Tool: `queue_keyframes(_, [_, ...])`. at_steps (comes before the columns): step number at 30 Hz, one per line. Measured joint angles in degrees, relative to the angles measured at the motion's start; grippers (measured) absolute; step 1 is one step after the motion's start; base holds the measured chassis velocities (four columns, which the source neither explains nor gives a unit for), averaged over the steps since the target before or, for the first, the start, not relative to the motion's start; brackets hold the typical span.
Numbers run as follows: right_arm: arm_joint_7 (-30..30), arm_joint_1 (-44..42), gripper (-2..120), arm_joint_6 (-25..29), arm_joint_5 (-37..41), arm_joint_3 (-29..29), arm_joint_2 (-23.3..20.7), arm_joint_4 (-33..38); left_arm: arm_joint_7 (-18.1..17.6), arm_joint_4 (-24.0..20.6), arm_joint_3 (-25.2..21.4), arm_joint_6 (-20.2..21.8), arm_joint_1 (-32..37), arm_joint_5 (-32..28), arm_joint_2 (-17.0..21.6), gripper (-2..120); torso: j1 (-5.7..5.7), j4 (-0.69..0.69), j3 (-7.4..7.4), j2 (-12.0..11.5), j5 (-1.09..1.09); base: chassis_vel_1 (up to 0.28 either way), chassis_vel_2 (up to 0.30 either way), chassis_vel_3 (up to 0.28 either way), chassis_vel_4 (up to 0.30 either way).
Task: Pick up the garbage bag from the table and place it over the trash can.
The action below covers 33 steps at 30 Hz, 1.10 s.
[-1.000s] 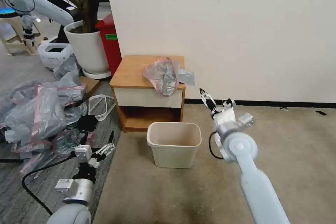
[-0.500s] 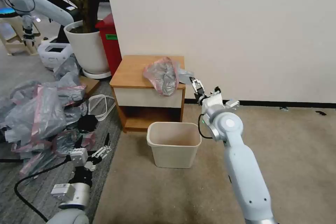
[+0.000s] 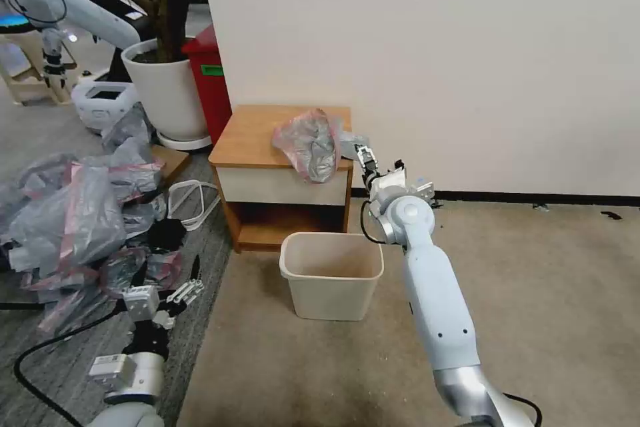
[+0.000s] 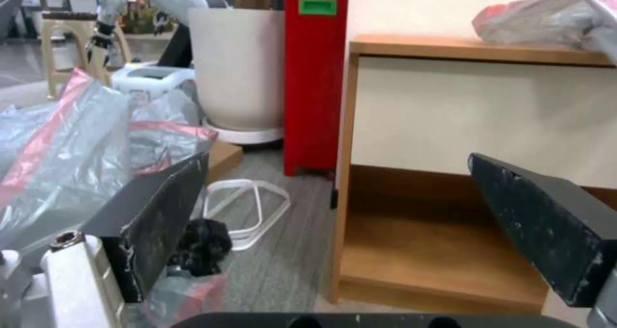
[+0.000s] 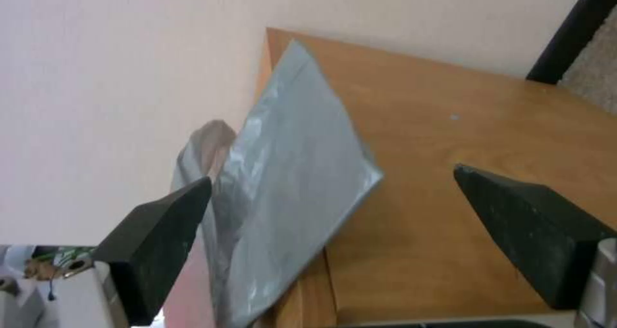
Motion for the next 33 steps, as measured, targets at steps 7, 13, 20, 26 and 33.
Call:
queue_keyframes(7, [-0.1,1.3,96,0.3,-1.4,0.9,-0.1,-2.0,-0.2,0.2,-0.2,-0.1,-0.1,0.1,0.0,100,0.00,0.00,0.00,0.0,0.00,0.000,0.000,0.000,0.000])
queue_keyframes(13, [-0.1,2.6,96,0.4,-1.4,1.2,-0.1,-3.2,-0.3,0.2,-0.4,-0.3,0.1,0.2,-0.2,100,0.00,0.00,0.00,0.0,0.00,0.000,0.000,0.000,0.000])
queue_keyframes(20, [0.2,2.8,96,-0.1,-1.4,0.8,-0.1,-3.2,-0.5,0.0,-0.6,-0.4,0.4,0.5,-0.4,100,0.00,0.00,0.00,0.0,0.00,0.000,0.000,0.000,0.000])
queue_keyframes(26, [0.3,3.4,96,-0.5,-1.4,0.6,-0.1,-3.7,-1.4,-0.1,-0.7,-0.7,0.7,0.9,-0.6,100,0.00,0.00,0.00,0.0,0.00,0.000,0.000,0.000,0.000])
queue_keyframes(33, [0.7,4.3,94,-0.7,-1.3,0.2,-0.1,-4.4,-1.6,-0.1,-0.7,-0.8,0.7,1.1,-0.8,100,0.00,0.00,0.00,0.0,0.00,0.000,0.000,0.000,0.000])
